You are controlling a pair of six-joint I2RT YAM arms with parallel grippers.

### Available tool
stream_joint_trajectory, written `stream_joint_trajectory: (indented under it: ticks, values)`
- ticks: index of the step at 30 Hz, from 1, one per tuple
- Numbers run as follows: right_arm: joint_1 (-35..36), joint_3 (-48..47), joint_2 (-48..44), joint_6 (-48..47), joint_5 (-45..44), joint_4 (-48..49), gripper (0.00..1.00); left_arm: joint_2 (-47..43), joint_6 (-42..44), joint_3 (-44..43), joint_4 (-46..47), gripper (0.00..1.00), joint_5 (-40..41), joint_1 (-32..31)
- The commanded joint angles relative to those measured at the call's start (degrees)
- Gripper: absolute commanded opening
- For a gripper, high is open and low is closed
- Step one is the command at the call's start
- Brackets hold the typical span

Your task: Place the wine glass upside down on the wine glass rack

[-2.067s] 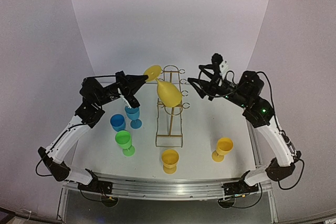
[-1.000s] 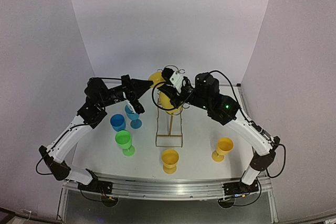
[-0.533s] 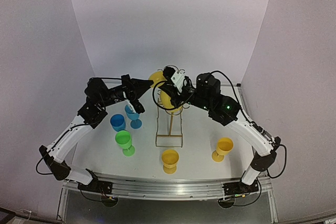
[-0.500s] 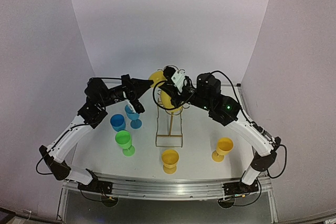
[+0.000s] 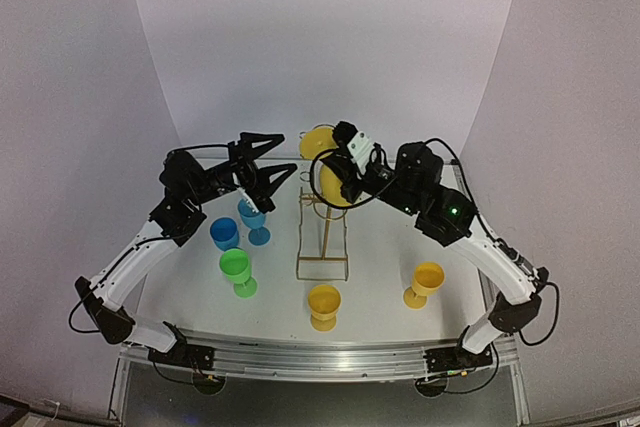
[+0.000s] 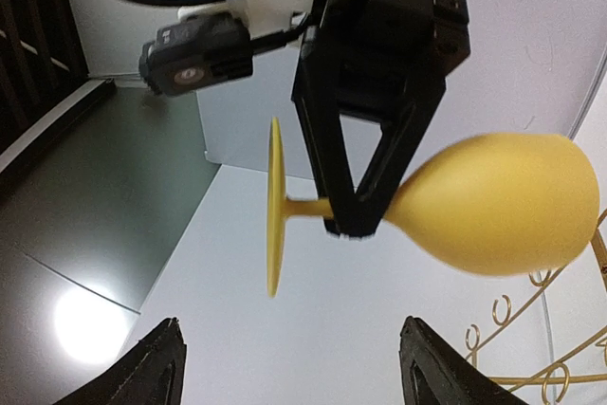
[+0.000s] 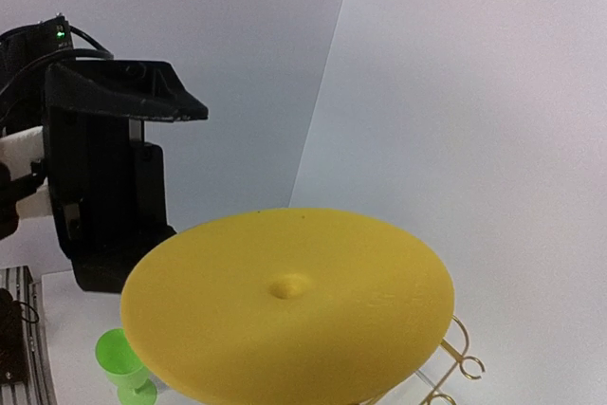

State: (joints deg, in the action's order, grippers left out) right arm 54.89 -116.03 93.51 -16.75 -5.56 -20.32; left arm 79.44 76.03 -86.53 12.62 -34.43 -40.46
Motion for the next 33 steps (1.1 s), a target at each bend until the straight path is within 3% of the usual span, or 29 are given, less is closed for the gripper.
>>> stream_joint_trajectory:
  ticks: [1,4,8,12,18,27,33]
  values:
    - [-1.7,6.4,-9.5,-2.4,-4.5,2.7,0.0,-2.8,-4.1,0.7,-0.8,0.77,4.1,-0.1]
    - [-6.7,15.2,-15.9,-0.3,-1.8,2.5,0.0,-3.6,-9.0,0.8,-4.0,0.77,7.5,-0.1]
    - [-14.7,26.2,-22.0,3.9,5.2,2.4,0.0,-3.4,-22.5,-1.0,-13.2,0.75,11.3,-0.1]
    - [-19.9,31.6,-22.0,4.8,14.0,2.3,0.0,-3.3,-31.8,0.6,-23.2,0.75,11.8,0.0]
    - [-26.6,32.6,-18.1,6.0,25.2,2.7,0.0,-1.0,-44.5,1.1,-28.5,0.77,10.6,3.4]
    - [-30.1,30.6,-10.5,5.4,35.0,6.8,0.0,-0.1,-43.9,5.6,-32.1,0.76,6.6,4.4]
    - [-30.2,31.9,-7.3,3.3,36.4,10.7,0.0,1.7,-43.1,6.9,-30.9,0.76,5.4,4.4]
